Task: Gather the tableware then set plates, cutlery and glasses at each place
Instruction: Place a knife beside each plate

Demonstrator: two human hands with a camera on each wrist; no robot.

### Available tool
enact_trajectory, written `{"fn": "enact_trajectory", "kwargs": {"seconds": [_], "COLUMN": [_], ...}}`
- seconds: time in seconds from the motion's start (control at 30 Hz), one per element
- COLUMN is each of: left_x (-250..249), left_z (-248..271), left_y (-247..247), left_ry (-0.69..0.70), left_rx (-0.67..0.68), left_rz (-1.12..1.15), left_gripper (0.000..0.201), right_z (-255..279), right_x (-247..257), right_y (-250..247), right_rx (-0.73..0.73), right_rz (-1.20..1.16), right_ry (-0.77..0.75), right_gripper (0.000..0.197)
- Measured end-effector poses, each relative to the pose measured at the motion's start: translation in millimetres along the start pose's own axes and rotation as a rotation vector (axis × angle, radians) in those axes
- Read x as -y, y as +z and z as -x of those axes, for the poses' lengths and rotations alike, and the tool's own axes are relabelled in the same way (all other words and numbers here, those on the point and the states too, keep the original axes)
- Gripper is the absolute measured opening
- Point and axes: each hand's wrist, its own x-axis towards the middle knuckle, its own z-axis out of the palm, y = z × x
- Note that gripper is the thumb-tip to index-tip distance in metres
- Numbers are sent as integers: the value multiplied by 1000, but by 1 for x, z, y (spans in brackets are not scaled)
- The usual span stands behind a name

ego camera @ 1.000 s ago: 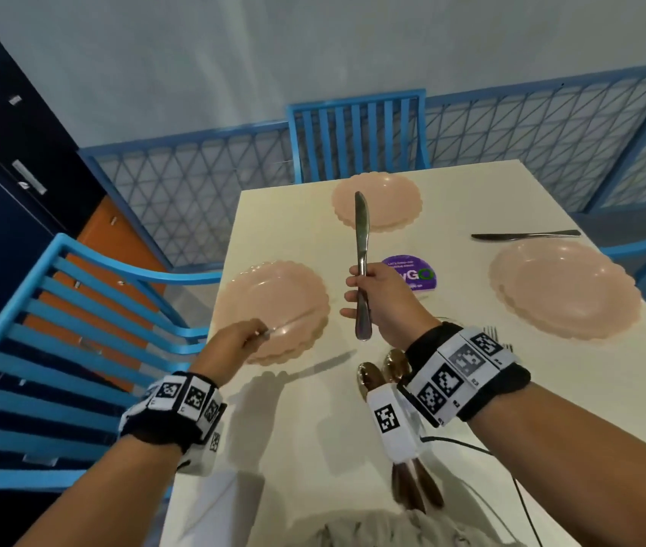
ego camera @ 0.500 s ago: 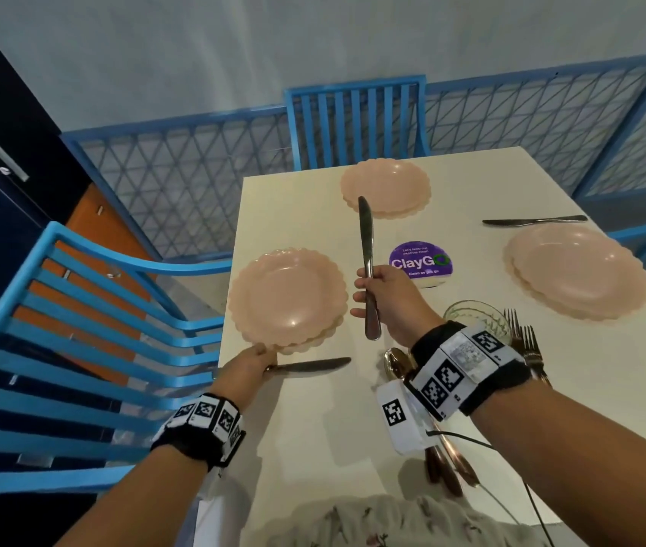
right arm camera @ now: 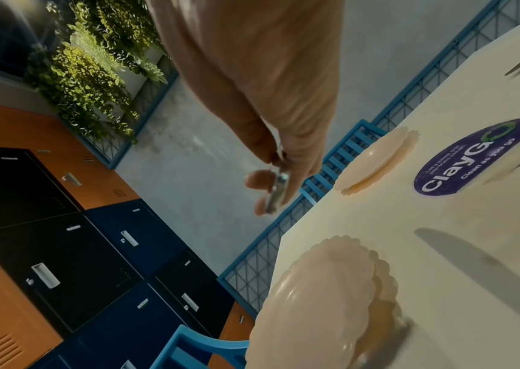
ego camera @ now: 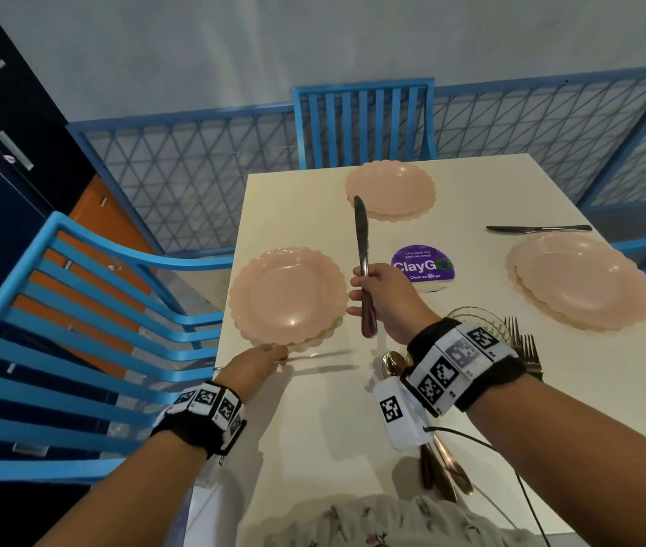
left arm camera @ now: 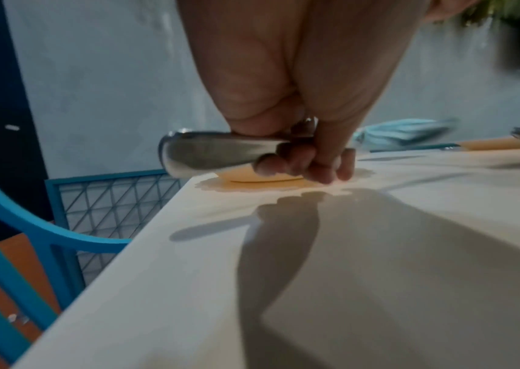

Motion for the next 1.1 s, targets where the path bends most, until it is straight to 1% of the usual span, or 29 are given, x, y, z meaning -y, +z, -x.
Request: {"fn": "enact_trajectory", "kwargs": {"seconds": [0.03, 0.1, 0.13, 0.17, 0.23, 0.3, 0.33, 0.37, 0.4, 0.43, 0.47, 0.5, 0.53, 0.57, 0.6, 0.67, 0.7, 0.77, 0.87, 0.97, 1.0, 1.03, 1.1], "left_x": [0, 0, -1, 0, 2, 5, 3, 0, -3, -2, 1, 5, 9, 9, 13, 9, 3, -8, -13, -16, -21, -26, -33], "left_z": [-3, -8, -9, -10, -12, -15, -13, -10, -8, -8, -9, -12, -14, -14, -16, -14, -13, -10, -6, -7, -6, -4, 0], "left_y": [3, 9, 11, 13, 15, 18, 16, 14, 14, 21, 26, 32, 37, 37, 38, 34, 28, 20, 14, 11, 7, 3, -2], "left_ry": [36, 82, 47, 27, 22, 38, -9, -66, -90, -73, -89, -54, -50, -72, -71, -23, -11, 45, 96, 68, 68, 73, 15], "left_rx": [-17, -65, -64, -59, -32, -1, 59, 150, 228, 191, 132, 79, 121, 203, 241, 143, 144, 60, -23, -55, -81, -107, -52], "left_rz": [-19, -47, -9, -16, -61, -195, -205, -155, -202, -316, -362, -434, -487, -495, -512, -551, -523, -523, -559, -511, -527, -562, -503], "left_gripper": [36, 45, 48, 44, 27, 21, 14, 19, 42, 60, 68, 74, 83, 89, 91, 79, 71, 58, 50, 49, 48, 44, 28], "right_z": [0, -1, 0, 0, -1, -1, -1, -1, -1, -1, 0, 0, 0, 0, 0, 0, 1, 1, 1, 0, -1, -1, -1], "right_x": [0, 1, 2, 2, 3, 3, 3, 3, 3, 2, 2, 1, 1, 1, 0, 0, 0, -1, 0, 0, 0, 0, 0], "right_y": [1, 2, 2, 1, 1, -1, -1, -2, -3, -4, -4, -5, -6, -6, -6, -6, -7, -7, -7, -7, -7, -8, -8], "right_rx": [2, 11, 15, 18, 18, 14, 12, 10, 10, 9, 8, 6, 5, 4, 3, 3, 3, 12, 19, 18, 18, 18, 17], "right_rz": [11, 25, 27, 28, 32, 38, 42, 45, 46, 50, 55, 61, 66, 70, 74, 78, 75, 63, 57, 57, 60, 62, 67], "right_ry": [2, 4, 2, 0, -2, -6, -7, -8, -7, -6, -5, -5, -4, -3, -2, 0, -1, -5, -8, -9, -9, -8, -5], "right_gripper": [22, 25, 25, 26, 27, 27, 27, 28, 28, 27, 27, 27, 27, 27, 27, 27, 28, 28, 28, 28, 28, 28, 28]}}
